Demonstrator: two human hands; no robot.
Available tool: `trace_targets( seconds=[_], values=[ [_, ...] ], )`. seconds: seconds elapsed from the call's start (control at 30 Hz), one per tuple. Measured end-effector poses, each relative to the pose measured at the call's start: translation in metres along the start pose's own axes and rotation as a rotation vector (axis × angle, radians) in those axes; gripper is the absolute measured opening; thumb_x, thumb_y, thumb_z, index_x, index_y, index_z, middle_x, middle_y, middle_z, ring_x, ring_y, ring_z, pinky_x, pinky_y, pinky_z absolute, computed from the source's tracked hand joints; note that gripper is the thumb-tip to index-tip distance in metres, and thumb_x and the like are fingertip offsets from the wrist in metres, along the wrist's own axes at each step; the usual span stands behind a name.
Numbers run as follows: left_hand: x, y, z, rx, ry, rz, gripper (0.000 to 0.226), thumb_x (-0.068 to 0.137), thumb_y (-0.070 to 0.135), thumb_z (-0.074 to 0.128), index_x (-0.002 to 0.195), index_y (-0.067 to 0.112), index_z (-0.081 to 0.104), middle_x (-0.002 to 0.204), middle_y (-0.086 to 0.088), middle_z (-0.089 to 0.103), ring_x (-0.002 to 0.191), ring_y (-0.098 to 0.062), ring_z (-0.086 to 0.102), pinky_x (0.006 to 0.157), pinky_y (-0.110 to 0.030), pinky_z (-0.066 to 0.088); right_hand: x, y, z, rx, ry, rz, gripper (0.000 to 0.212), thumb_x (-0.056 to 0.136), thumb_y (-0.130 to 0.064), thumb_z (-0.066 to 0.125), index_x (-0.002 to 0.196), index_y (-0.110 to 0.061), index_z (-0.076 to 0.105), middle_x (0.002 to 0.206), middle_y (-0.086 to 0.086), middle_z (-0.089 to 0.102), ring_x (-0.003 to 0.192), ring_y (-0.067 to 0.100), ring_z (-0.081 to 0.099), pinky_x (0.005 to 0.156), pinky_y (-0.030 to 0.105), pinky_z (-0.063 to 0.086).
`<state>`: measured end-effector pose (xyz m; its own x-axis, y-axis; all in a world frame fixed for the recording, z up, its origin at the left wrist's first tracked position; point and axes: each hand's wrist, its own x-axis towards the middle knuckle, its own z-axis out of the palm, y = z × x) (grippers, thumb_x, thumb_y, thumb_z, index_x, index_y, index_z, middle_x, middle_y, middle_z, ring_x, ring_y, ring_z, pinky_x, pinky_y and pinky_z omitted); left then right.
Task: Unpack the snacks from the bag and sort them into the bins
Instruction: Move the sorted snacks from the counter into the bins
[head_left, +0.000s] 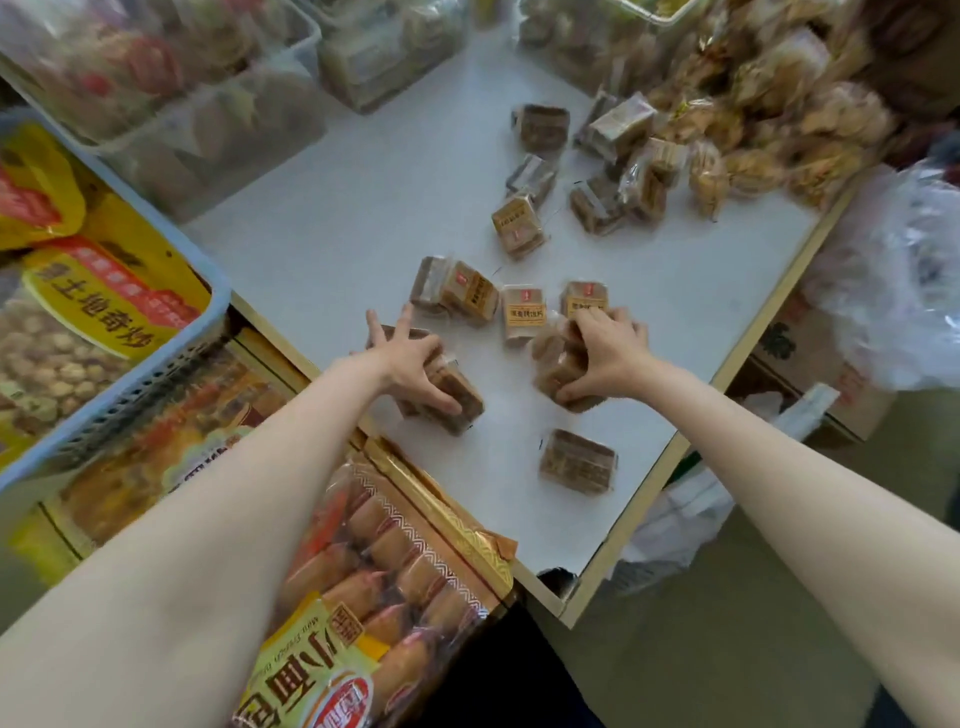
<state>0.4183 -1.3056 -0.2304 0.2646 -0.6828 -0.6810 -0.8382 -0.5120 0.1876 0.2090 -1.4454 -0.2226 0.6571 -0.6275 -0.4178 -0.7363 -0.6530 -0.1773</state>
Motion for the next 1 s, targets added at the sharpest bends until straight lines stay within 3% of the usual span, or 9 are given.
trace_targets(
  seconds=[0.13,0.23,0.3,0.47,0.57,0.63,0.77,0.93,1.0],
  values=[
    [0.004,-0.002,-0.004,-0.008,-0.020,-0.001,0.096,0.063,0.066,0.071,0.143,0.033,0.030,0.156,-0.013,-0.017,0.137,-0.053,-0.009,0.114,-0.058,0.010,0.030,0.011,-0.009,0.279,0.007,0.164,0.087,0.062,-0.050,0.081,0.126,-0.006,0.040,0.138,0.017,0.028,0.128,0.037,0.026,0.107,0.044,0.028],
    [-0.001,0.004,0.004,-0.044,0.026,0.011,0.090,0.063,0.064,0.072,0.140,0.035,0.035,0.153,-0.020,0.006,0.135,-0.048,0.007,0.113,-0.053,0.018,0.047,0.011,-0.004,0.457,-0.033,0.186,0.095,0.057,-0.057,0.081,0.129,-0.010,0.041,0.136,0.013,0.027,0.126,0.034,0.033,0.110,0.044,0.031],
    [-0.007,0.010,0.010,-0.050,0.038,0.020,0.089,0.066,0.063,0.071,0.141,0.036,0.033,0.146,-0.020,0.021,0.132,-0.043,0.014,0.111,-0.049,0.021,0.052,0.011,-0.002,0.613,-0.032,0.187,0.087,0.059,-0.054,0.082,0.126,-0.013,0.044,0.127,0.007,0.030,0.116,0.025,0.040,0.107,0.040,0.038],
    [-0.020,0.023,0.018,-0.015,0.121,0.047,0.104,0.067,0.063,0.070,0.147,0.042,0.008,0.142,-0.018,0.025,0.126,-0.041,0.020,0.107,-0.048,0.027,0.050,0.010,-0.004,0.674,-0.004,0.190,0.089,0.051,-0.061,0.081,0.123,-0.023,0.045,0.127,0.009,0.043,0.118,0.028,0.045,0.106,0.043,0.039],
    [-0.025,0.027,0.022,0.025,0.214,0.022,0.122,0.061,0.066,0.073,0.149,0.034,-0.005,0.138,-0.016,0.029,0.122,-0.037,0.026,0.100,-0.048,0.034,0.044,0.005,-0.003,0.644,0.090,0.113,0.083,0.064,-0.042,0.083,0.133,-0.023,0.040,0.128,0.011,0.031,0.119,0.030,0.043,0.108,0.037,0.035],
    [-0.028,0.033,0.024,0.107,0.253,0.002,0.125,0.059,0.069,0.071,0.151,0.024,-0.001,0.138,-0.015,0.029,0.123,-0.034,0.028,0.098,-0.046,0.033,0.041,0.001,0.000,0.608,0.158,0.054,0.081,0.066,-0.035,0.083,0.133,-0.023,0.040,0.128,0.011,0.028,0.119,0.029,0.044,0.105,0.033,0.035],
    [-0.027,0.040,0.021,0.135,0.230,-0.060,0.110,0.056,0.072,0.070,0.139,0.012,0.031,0.136,-0.014,0.030,0.124,-0.031,0.028,0.100,-0.045,0.029,0.049,-0.007,-0.001,0.668,0.123,0.045,0.084,0.066,-0.034,0.083,0.135,-0.024,0.038,0.135,0.013,0.028,0.124,0.029,0.041,0.107,0.034,0.036],
    [-0.029,0.041,0.023,0.157,0.189,-0.087,0.111,0.056,0.071,0.071,0.141,0.013,0.027,0.151,-0.017,0.019,0.139,-0.035,0.016,0.111,-0.060,0.007,0.055,-0.011,-0.007,0.782,0.069,0.096,0.106,0.050,-0.051,0.084,0.140,-0.030,0.033,0.135,0.012,0.044,0.126,0.030,0.043,0.108,0.045,0.037],
    [-0.032,0.040,0.029,0.126,0.180,-0.054,0.109,0.059,0.069,0.071,0.139,0.011,0.026,0.145,-0.013,0.034,0.135,-0.031,0.031,0.111,-0.057,0.013,0.053,-0.012,-0.005,0.802,0.129,0.108,0.099,0.054,-0.045,0.085,0.138,-0.032,0.034,0.132,0.013,0.039,0.123,0.031,0.043,0.110,0.042,0.034]
  ],
)
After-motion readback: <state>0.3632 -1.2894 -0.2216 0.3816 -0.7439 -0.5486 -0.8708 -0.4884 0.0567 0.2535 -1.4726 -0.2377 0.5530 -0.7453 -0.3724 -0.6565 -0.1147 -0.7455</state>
